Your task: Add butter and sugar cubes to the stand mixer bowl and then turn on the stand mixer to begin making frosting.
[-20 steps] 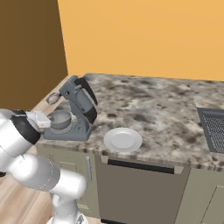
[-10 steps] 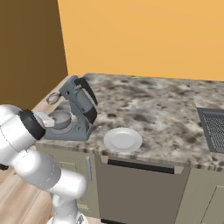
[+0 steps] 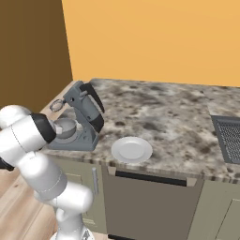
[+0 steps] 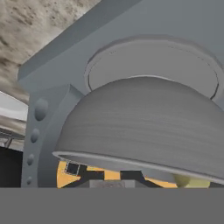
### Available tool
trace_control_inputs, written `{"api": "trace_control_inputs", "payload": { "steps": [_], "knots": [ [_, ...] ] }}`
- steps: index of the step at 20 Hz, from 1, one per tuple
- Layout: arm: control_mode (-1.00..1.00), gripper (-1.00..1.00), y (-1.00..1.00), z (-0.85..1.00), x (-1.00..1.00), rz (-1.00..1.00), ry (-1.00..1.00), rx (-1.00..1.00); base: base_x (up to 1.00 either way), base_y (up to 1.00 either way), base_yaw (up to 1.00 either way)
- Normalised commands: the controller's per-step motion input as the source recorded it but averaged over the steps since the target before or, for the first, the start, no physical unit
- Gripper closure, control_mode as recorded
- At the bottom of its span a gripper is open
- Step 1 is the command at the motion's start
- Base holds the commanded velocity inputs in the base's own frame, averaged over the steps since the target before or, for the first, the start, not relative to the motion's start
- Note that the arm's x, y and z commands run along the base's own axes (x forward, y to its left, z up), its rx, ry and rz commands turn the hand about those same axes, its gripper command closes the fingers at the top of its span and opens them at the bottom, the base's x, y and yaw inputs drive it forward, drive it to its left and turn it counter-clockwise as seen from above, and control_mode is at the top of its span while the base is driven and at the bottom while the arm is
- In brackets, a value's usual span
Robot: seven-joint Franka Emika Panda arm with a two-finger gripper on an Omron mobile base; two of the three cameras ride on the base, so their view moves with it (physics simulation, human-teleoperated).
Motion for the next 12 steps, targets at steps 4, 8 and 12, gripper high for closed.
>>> {"api": "trace_control_inputs", "payload": {
  "steps": [4,8,12],
  "knots": [
    [-1.0,-1.0,0.18,-0.16,0.09,0.09,0.04,0.0,0.0,0.0,0.0],
    [-1.0,-1.0,0.02,0.0,0.04,0.05,0.0,0.0,0.0,0.0,0.0],
    [-1.0,-1.0,-0.01,0.07,-0.04,0.01,0.0,0.0,0.0,0.0,0.0]
  ]
}}
